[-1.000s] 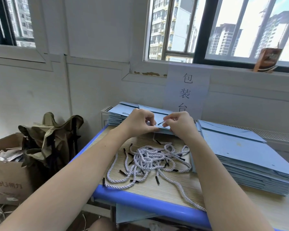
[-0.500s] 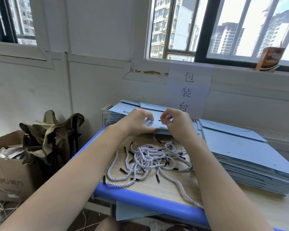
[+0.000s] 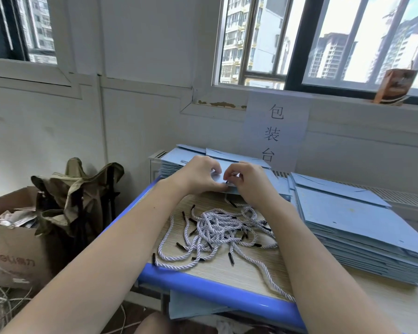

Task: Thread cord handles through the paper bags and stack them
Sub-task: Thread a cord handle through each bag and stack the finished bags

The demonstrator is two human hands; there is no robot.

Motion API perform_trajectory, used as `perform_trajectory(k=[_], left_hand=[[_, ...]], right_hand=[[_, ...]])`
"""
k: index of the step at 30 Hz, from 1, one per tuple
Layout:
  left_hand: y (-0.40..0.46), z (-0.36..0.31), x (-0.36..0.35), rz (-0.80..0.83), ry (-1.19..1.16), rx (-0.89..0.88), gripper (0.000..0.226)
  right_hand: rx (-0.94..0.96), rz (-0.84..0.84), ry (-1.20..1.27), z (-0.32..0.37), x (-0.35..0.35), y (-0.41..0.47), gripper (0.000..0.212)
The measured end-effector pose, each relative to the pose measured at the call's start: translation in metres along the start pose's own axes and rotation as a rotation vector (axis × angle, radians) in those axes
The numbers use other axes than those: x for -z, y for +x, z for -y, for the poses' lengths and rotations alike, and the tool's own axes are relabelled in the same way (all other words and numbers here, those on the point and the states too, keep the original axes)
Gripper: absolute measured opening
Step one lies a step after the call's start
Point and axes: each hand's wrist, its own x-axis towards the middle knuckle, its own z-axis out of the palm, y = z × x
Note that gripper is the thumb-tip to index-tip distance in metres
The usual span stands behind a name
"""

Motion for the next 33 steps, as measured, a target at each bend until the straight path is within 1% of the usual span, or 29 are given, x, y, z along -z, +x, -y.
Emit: perform_trajectory(k=[3, 5, 8, 10, 14, 17, 20, 22, 24, 26, 28, 30, 31, 33], left_hand=[[-0.002, 0.000, 0.001, -0.004, -0.021, 0.006, 0.052], [-0.003, 0.000, 0.002, -0.008, -0.048, 0.009, 0.048], [-0.005, 0.000, 0.007, -0.016, -0.104, 0.005, 0.031], [-0.007, 0.001, 0.011, -0.017, -0.153, 0.017, 0.019], [-0.007, 0.001, 0.013, -0.027, -0.261, 0.044, 0.011], [-0.005, -0.001, 0.011, -0.072, -0.299, 0.051, 0.008], [-0.005, -0.002, 0.009, -0.129, -0.345, 0.058, 0.006], [-0.005, -0.003, 0.008, -0.174, -0.344, 0.048, 0.006], [-0.004, -0.003, 0.008, -0.223, -0.335, 0.019, 0.006], [-0.003, -0.006, 0.007, -0.287, -0.305, -0.021, 0.013], [-0.001, -0.008, 0.003, -0.408, -0.227, -0.071, 0.022], [0.000, -0.011, -0.001, -0.540, -0.094, -0.124, 0.020], [0.001, -0.012, -0.003, -0.557, -0.055, -0.156, 0.017], [0.001, -0.013, -0.004, -0.505, -0.060, -0.223, 0.013]], right_hand=[[-0.023, 0.000, 0.027, 0.000, 0.000, 0.000, 0.012], [-0.037, -0.033, 0.055, 0.000, 0.001, -0.001, 0.012], [-0.029, -0.106, 0.093, 0.002, 0.005, -0.003, 0.014], [-0.015, -0.118, 0.084, 0.003, 0.009, -0.004, 0.016], [-0.033, -0.040, 0.054, 0.003, 0.015, -0.004, 0.024], [-0.030, 0.036, 0.063, 0.003, 0.017, -0.004, 0.019], [0.004, 0.067, 0.093, 0.003, 0.018, -0.006, 0.015], [-0.003, 0.044, 0.096, 0.001, 0.016, -0.006, 0.021], [-0.022, -0.023, 0.091, 0.000, 0.015, -0.005, 0.026], [-0.037, -0.106, 0.098, -0.001, 0.013, -0.003, 0.024], [-0.052, -0.160, 0.122, -0.002, 0.011, -0.001, 0.022], [-0.071, -0.190, 0.156, -0.002, 0.010, 0.000, 0.022], [-0.086, -0.206, 0.185, -0.002, 0.009, 0.001, 0.022], [-0.113, -0.242, 0.240, -0.003, 0.009, 0.002, 0.022]])
